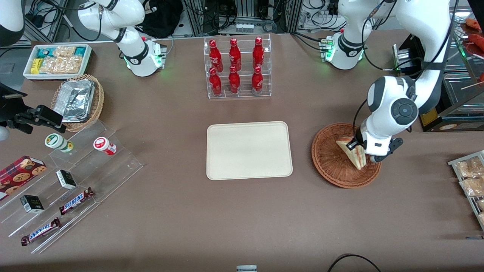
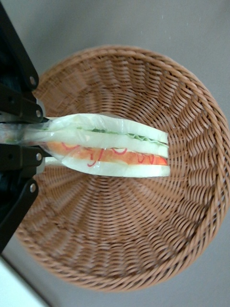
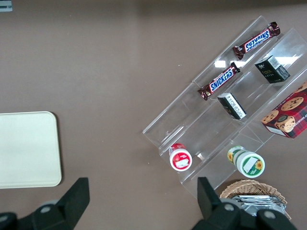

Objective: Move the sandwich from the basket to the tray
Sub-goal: 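Lower the left gripper and close it on the wrapped sandwich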

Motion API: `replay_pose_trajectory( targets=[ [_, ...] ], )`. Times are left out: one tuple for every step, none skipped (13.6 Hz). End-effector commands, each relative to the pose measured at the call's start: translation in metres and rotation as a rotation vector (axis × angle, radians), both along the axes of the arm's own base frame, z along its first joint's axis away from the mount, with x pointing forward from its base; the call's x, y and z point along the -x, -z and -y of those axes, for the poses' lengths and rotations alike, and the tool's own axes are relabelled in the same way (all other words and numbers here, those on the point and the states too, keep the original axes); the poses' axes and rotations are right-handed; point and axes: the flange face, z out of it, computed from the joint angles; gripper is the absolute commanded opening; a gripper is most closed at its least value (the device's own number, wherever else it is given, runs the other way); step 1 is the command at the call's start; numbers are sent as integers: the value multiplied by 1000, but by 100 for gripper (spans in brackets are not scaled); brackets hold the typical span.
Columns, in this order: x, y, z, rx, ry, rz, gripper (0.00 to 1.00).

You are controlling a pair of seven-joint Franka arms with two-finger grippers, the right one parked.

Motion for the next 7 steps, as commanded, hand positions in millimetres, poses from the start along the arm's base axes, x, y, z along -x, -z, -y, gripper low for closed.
replay_pose_trajectory(
  targets=[
    [-4,-29,25,-13,110,-54,5],
    [-5,-36,33,-12,149,-71,4],
    [-5,-38,44,-9,186,-81,3],
    [-6,-39,64,-8,221,-77,1],
    [-7,-39,78,-7,237,-74,1],
    [-7,-36,95,-7,258,-74,1],
    [-5,-33,113,-3,297,-75,1]
  ],
)
